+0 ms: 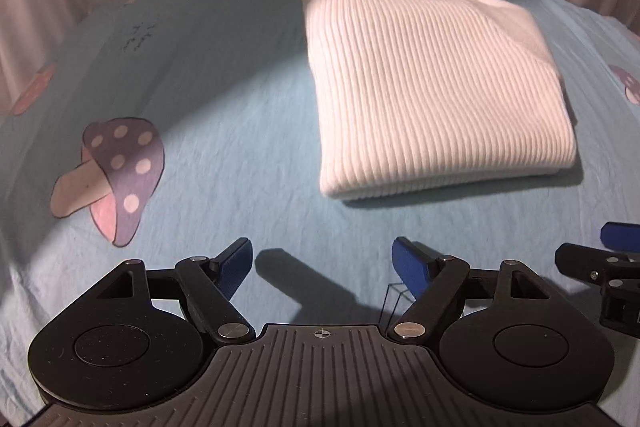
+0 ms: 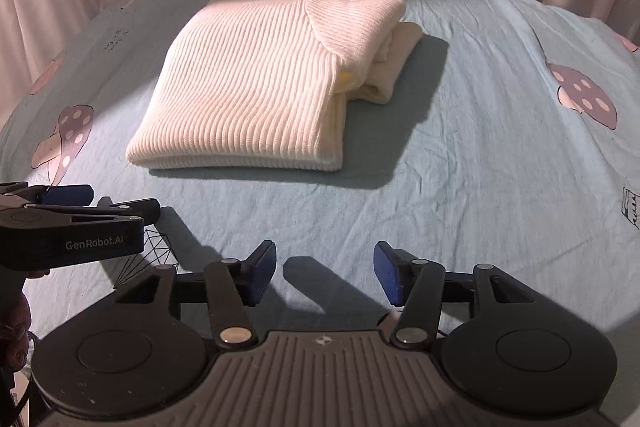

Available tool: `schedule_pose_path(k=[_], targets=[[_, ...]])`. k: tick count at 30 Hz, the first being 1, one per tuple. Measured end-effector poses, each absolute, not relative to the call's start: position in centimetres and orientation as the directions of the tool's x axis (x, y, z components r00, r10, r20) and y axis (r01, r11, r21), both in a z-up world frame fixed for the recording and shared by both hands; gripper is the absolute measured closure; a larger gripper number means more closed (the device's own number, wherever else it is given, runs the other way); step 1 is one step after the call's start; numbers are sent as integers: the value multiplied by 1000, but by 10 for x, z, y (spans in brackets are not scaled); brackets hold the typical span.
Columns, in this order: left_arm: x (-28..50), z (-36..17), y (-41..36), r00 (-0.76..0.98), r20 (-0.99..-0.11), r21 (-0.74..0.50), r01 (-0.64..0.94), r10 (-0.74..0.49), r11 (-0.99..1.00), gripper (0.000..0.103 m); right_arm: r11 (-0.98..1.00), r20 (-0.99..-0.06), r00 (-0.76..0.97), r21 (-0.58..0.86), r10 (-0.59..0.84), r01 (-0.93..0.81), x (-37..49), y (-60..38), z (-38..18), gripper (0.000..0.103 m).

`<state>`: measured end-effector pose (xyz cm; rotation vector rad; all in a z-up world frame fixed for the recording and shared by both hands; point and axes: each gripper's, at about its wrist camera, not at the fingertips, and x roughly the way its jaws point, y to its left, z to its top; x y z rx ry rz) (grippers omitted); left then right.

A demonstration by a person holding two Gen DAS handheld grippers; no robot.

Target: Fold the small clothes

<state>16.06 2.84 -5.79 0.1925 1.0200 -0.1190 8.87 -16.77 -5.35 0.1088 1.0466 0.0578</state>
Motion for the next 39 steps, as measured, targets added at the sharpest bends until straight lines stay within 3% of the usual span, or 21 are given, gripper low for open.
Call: schedule_pose_path(k=[8, 23, 39], targets=[[158, -39, 36, 530, -848, 129, 159, 26, 979, 20, 996, -856, 514, 87, 60, 28, 98, -153, -35, 32], [174, -17, 33, 528, -848, 92, 208, -33, 974, 19, 982, -879, 467, -6, -95, 188, 114, -145, -16, 30], [174, -16, 28, 529, -848, 99, 206, -26, 973, 19, 983, -881, 460, -25, -106, 180, 120, -146, -16, 30]])
